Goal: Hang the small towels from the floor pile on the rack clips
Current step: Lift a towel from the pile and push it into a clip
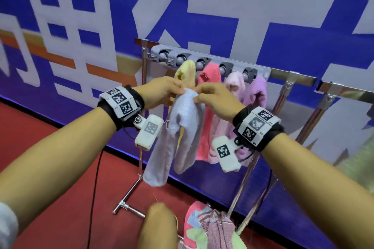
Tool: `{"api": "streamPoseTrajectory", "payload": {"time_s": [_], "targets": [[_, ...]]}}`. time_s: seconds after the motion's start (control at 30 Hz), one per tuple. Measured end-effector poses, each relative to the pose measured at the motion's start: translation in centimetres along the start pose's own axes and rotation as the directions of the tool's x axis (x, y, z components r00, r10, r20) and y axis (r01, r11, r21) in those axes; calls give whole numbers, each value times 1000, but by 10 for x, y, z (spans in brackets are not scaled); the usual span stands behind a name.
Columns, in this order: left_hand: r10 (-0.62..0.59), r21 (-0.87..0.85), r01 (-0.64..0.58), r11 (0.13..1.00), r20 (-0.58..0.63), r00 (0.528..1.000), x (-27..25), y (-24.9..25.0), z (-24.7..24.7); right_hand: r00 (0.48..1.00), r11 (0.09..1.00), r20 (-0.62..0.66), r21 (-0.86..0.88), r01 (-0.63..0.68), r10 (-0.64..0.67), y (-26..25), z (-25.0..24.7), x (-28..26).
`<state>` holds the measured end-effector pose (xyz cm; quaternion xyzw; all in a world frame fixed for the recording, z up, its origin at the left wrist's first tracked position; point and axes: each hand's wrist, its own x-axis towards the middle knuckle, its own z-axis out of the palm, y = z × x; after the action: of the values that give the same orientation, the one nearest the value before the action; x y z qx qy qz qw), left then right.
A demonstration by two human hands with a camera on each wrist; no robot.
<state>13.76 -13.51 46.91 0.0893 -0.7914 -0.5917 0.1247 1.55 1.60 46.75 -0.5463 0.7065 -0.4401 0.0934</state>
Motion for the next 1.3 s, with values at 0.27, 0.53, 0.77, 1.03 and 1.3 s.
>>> {"api": "streamPoseTrajectory", "payload": {"time_s": [0.27,0.53,0.77,1.03,1.3], "targets": [[37,94,-28,995,-102,994,18,-10,-55,994,941,67,-324,101,-84,-18,27,58],[140,29,-138,990,-299,944,36,-10,-85,995,886,90,-457,78,-41,-37,36,116],[186,112,-152,982,-439,879,68,-5,-118,995,919,92,-394,13,25,-50,30,168],[231,67,-229,971,-501,834,105,-7,-138,993,967,19,-229,-109,116,-51,23,222],[460,191,-422,886,-463,757,103,-56,-141,974,972,-65,-83,-220,215,-31,23,244]]}}
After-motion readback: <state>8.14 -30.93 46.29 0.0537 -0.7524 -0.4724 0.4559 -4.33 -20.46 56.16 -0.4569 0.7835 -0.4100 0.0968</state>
